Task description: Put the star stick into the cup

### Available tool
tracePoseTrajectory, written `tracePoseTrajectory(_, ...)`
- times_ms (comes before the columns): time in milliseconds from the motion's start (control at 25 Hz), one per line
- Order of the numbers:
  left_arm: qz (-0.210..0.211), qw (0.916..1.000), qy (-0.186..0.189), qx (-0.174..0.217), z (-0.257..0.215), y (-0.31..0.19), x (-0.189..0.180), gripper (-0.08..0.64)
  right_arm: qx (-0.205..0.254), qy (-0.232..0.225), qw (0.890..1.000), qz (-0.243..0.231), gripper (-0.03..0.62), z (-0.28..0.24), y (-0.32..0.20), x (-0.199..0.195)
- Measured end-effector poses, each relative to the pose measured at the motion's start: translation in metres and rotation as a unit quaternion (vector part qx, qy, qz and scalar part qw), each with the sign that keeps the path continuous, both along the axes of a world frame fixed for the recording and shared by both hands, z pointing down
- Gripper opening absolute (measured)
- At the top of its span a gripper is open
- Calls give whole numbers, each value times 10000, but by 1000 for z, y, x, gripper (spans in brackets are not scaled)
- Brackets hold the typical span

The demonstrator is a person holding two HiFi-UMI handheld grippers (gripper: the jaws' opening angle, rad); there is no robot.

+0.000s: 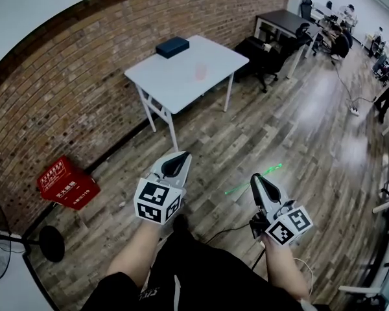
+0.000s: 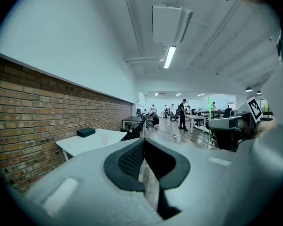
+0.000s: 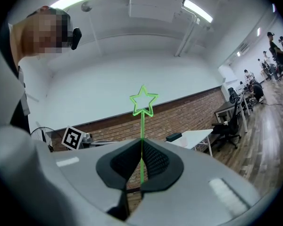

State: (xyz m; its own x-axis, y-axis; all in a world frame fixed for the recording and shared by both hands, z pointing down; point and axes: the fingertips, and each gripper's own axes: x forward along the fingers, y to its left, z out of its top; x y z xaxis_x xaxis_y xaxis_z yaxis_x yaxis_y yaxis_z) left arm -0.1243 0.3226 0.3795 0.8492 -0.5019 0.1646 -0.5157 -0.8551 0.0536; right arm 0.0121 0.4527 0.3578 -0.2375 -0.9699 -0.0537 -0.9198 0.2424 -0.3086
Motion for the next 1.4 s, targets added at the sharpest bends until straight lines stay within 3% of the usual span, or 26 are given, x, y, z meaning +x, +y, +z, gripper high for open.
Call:
tracePoseTrajectory(320,-11,9999,16,-135,20,-59,27,8,-110,-13,9998,164,6,9,-64,40)
tracePoseTrajectory(760,228,9992,-232,-216,34,-213,70,8,-420,-204,9984,323,6,30,-227,84)
tracePoseTrajectory(1000,316,9988,-212,-308,37,-291,79,8,-474,-121,9987,160,6,31,-317,80)
tracePoseTrajectory(1200,504,9978,-314,-308,46,-321,89,8,-603,-101,9981,31,6,33,-365,75)
tracePoseTrajectory(1400,272,9983,-122,-496,50,-354,86,8,-692,-27,9974,-212,6,34,-403,72)
